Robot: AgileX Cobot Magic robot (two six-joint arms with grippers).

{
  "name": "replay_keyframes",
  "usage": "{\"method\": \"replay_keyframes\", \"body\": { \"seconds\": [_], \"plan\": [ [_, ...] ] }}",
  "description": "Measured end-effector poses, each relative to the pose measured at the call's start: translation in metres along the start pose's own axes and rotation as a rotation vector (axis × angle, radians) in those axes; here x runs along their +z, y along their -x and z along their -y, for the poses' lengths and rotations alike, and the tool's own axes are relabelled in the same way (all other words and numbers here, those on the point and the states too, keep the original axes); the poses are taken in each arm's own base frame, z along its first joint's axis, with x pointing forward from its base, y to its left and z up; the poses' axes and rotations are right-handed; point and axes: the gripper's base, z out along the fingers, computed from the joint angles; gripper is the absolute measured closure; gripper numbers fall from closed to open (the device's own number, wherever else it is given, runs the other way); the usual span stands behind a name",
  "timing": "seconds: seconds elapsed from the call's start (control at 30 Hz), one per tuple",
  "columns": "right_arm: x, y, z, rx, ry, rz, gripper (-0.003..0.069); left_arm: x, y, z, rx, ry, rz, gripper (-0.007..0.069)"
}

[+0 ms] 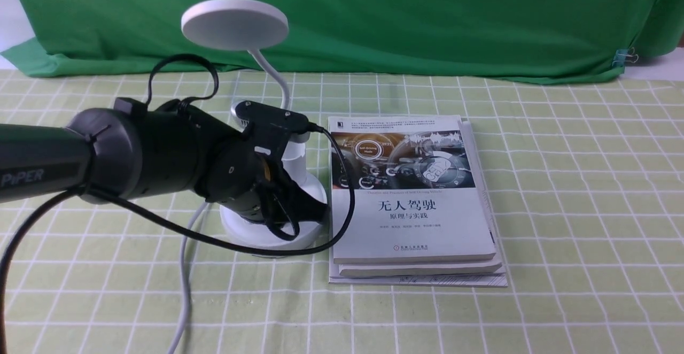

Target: Turn on the table lamp on the green coffee tablecloth with your hand.

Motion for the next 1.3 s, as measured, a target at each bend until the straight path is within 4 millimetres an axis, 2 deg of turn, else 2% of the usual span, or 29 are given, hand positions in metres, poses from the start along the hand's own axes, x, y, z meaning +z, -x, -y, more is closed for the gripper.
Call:
{"method": "replay_keyframes", "body": {
  "seconds": [0.03, 0.13, 0.23, 0.27, 0.37, 0.4, 0.57, 0.67, 0.7, 0.73, 0.77, 0.97, 1.13, 1.3],
  "plan": [
    [0.000, 0.000, 0.000, 0.000, 0.000, 0.000, 0.0414, -0.001, 0.000, 0.000, 0.000, 0.000, -0.003, 0.0607],
    [0.000, 0.000, 0.000, -0.001, 0.000, 0.000, 0.0414, -0.025, -0.003, -0.001, -0.007, 0.005, -0.027, 0.0607],
    [0.000, 0.000, 0.000, -0.001, 0.000, 0.000, 0.0414, -0.057, 0.002, -0.002, -0.010, 0.004, 0.029, 0.0607],
    [0.000, 0.000, 0.000, -0.001, 0.000, 0.000, 0.0414, -0.062, 0.003, -0.002, -0.009, 0.004, 0.040, 0.0607],
    [0.000, 0.000, 0.000, -0.001, 0.000, 0.000, 0.0414, -0.100, 0.005, -0.003, 0.002, 0.005, 0.102, 0.0607],
    [0.000, 0.000, 0.000, -0.001, 0.000, 0.000, 0.0414, -0.102, 0.005, -0.003, 0.002, 0.005, 0.103, 0.0607],
    [0.000, 0.000, 0.000, -0.001, 0.000, 0.000, 0.0414, -0.141, -0.008, -0.006, 0.013, 0.010, 0.120, 0.0607],
    [0.000, 0.000, 0.000, -0.001, 0.000, 0.000, 0.0414, -0.161, -0.029, -0.007, -0.003, 0.003, 0.180, 0.0607],
    [0.000, 0.000, 0.000, -0.001, 0.000, 0.000, 0.0414, -0.159, -0.031, -0.007, -0.003, 0.003, 0.173, 0.0607],
    [0.000, 0.000, 0.000, -0.001, 0.000, 0.000, 0.0414, -0.170, -0.048, -0.009, -0.019, -0.003, 0.217, 0.0607],
    [0.000, 0.000, 0.000, -0.001, 0.000, 0.000, 0.0414, -0.173, -0.055, -0.009, -0.024, -0.006, 0.233, 0.0607],
    [0.000, 0.000, 0.000, -0.001, 0.000, 0.000, 0.0414, -0.208, -0.125, -0.013, -0.108, -0.060, 0.475, 0.0607],
    [0.000, 0.000, 0.000, -0.001, 0.000, 0.000, 0.0414, -0.221, -0.177, -0.017, -0.141, -0.096, 0.647, 0.0606],
    [0.000, 0.000, 0.000, -0.001, 0.000, 0.000, 0.0414, -0.228, -0.206, -0.018, -0.160, -0.128, 0.771, 0.0606]
  ]
}}
